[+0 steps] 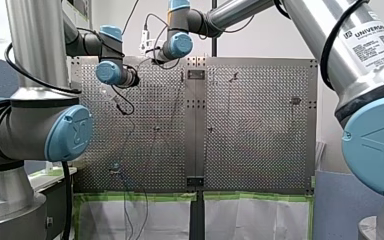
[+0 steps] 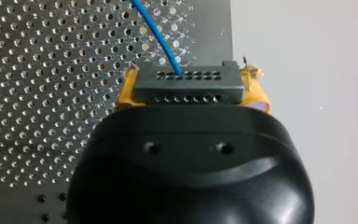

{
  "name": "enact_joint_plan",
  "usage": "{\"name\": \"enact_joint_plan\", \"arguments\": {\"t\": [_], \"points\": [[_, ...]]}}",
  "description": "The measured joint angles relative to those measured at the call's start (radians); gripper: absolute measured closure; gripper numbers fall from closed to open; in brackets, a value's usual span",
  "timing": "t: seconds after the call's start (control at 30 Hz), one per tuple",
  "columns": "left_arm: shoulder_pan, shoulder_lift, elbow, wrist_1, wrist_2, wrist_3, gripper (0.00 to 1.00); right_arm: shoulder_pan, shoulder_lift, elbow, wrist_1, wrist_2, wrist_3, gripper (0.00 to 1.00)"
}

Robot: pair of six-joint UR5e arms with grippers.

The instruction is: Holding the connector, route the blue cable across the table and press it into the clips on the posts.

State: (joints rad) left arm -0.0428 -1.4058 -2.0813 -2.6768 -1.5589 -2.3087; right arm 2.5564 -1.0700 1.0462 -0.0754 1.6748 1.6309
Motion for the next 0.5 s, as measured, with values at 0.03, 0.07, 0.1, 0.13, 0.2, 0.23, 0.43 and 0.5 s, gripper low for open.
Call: {"name": "enact_joint_plan", "arguments": {"t": [0.03,0.07,0.1,0.13,0.2,0.23,0.43,0.5], "points": [[0.001,0.0,0.0,0.002,0.008,-0.003,0.84,0.0,0.0,0.0,0.0,0.0,0.0,1.0],[0.002,0.0,0.0,0.002,0.02,-0.006,0.94,0.0,0.001,0.0,0.0,0.001,0.0,1.0],[0.003,0.0,0.0,0.001,0.029,-0.007,0.94,0.0,0.001,0.0,0.0,0.001,0.0,1.0],[0.004,0.001,0.0,-0.001,0.038,-0.007,0.96,0.0,0.002,0.0,0.0,0.001,0.0,1.0],[0.006,0.003,0.0,-0.008,0.054,-0.007,0.96,0.0,0.004,0.0,0.0,0.003,0.0,1.0],[0.008,0.005,-0.002,-0.013,0.056,-0.005,0.96,0.0,0.005,0.0,0.0,0.004,0.0,1.0],[0.021,0.019,-0.014,-0.054,0.023,0.031,0.99,-0.002,0.014,0.0,0.0,0.005,0.004,1.0],[0.026,0.025,-0.016,-0.071,0.005,0.049,0.99,-0.003,0.015,0.0,-0.001,0.003,0.004,1.0]]}}
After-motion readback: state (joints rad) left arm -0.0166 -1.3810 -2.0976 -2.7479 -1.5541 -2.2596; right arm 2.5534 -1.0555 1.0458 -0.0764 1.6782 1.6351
